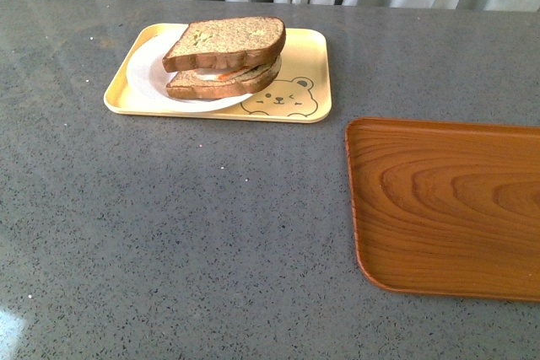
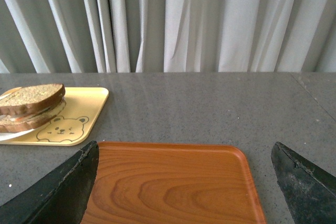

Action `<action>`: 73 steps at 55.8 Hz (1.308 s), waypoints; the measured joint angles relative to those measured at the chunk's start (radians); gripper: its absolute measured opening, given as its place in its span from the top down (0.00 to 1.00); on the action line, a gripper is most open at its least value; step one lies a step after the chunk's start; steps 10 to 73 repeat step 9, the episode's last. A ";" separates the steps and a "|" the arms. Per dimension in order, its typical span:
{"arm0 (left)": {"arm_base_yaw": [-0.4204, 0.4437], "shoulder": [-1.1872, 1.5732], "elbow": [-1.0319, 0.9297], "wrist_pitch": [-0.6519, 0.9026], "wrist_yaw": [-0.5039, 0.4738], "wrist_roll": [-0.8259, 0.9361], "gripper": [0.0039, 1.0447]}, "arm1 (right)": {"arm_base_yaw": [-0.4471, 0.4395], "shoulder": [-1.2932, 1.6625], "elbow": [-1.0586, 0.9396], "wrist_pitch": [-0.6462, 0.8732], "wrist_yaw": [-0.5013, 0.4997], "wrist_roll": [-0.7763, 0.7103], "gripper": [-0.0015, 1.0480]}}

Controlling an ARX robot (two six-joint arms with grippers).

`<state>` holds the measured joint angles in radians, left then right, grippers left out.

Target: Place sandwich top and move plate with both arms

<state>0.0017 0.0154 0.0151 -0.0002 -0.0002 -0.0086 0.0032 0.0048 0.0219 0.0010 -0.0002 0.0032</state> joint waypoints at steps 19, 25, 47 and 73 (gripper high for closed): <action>0.000 0.000 0.000 0.000 0.000 0.000 0.08 | 0.000 0.000 0.000 0.000 0.000 0.000 0.09; 0.000 0.000 0.000 0.000 0.000 0.000 0.08 | 0.000 0.000 0.000 0.000 0.000 0.000 0.09; 0.000 0.000 0.000 0.000 0.000 0.000 0.08 | 0.000 0.000 0.000 0.000 0.000 0.000 0.09; 0.000 0.000 0.000 0.000 0.000 0.000 0.08 | 0.000 0.000 0.000 0.000 0.000 0.000 0.09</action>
